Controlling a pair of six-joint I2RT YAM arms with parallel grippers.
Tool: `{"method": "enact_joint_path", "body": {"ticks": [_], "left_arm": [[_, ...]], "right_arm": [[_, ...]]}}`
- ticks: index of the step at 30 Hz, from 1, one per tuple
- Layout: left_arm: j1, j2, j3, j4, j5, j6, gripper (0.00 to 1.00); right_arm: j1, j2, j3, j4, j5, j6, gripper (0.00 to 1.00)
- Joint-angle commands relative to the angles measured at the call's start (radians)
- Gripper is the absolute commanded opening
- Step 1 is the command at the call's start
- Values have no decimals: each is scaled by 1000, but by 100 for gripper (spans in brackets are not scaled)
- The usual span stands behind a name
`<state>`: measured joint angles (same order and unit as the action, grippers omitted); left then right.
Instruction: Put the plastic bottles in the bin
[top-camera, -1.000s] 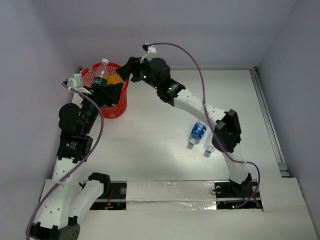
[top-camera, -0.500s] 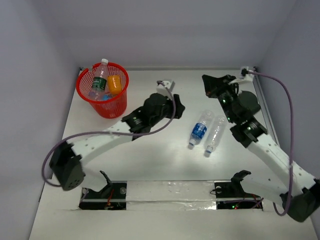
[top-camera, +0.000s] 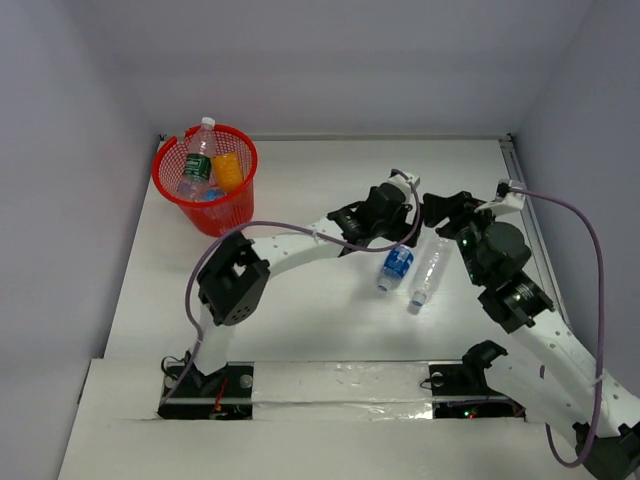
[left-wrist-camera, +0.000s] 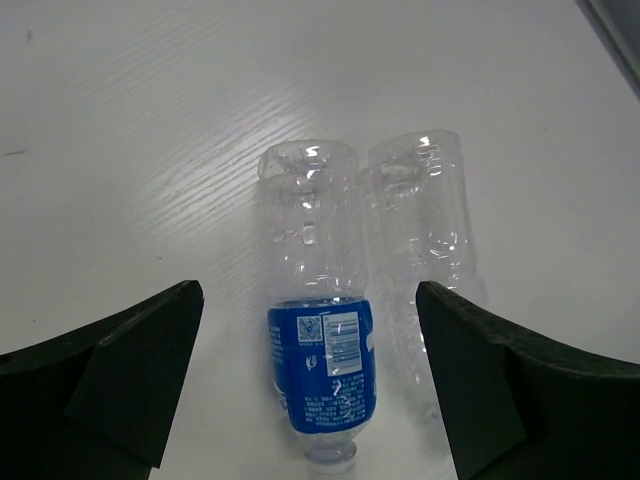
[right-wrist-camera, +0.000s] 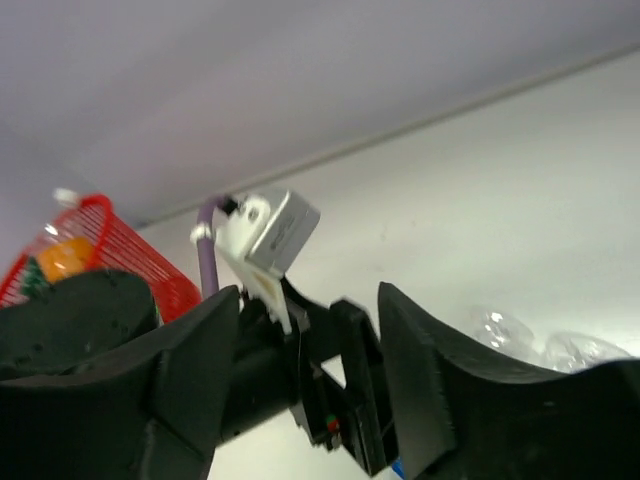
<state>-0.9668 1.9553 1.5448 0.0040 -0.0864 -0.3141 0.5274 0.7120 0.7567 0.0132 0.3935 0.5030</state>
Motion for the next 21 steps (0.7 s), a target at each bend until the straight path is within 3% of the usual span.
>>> {"method": "enact_joint_path", "body": {"ticks": [1,5,16,21], "left_arm": [[2,53,99,-36,30,38,87],[2,160,182,-71,39,58,87],[2,330,343,-121,4,84,85],[14,344,321,-88,-10,63,74]], "right_arm": [[-14,0,-42,-61,57,17,64],[-14,-43,-69,-71,64,25,72],[-32,-59,-117,-127,61,49,73],[-53,-66,-149,-166,106,104,80]]}}
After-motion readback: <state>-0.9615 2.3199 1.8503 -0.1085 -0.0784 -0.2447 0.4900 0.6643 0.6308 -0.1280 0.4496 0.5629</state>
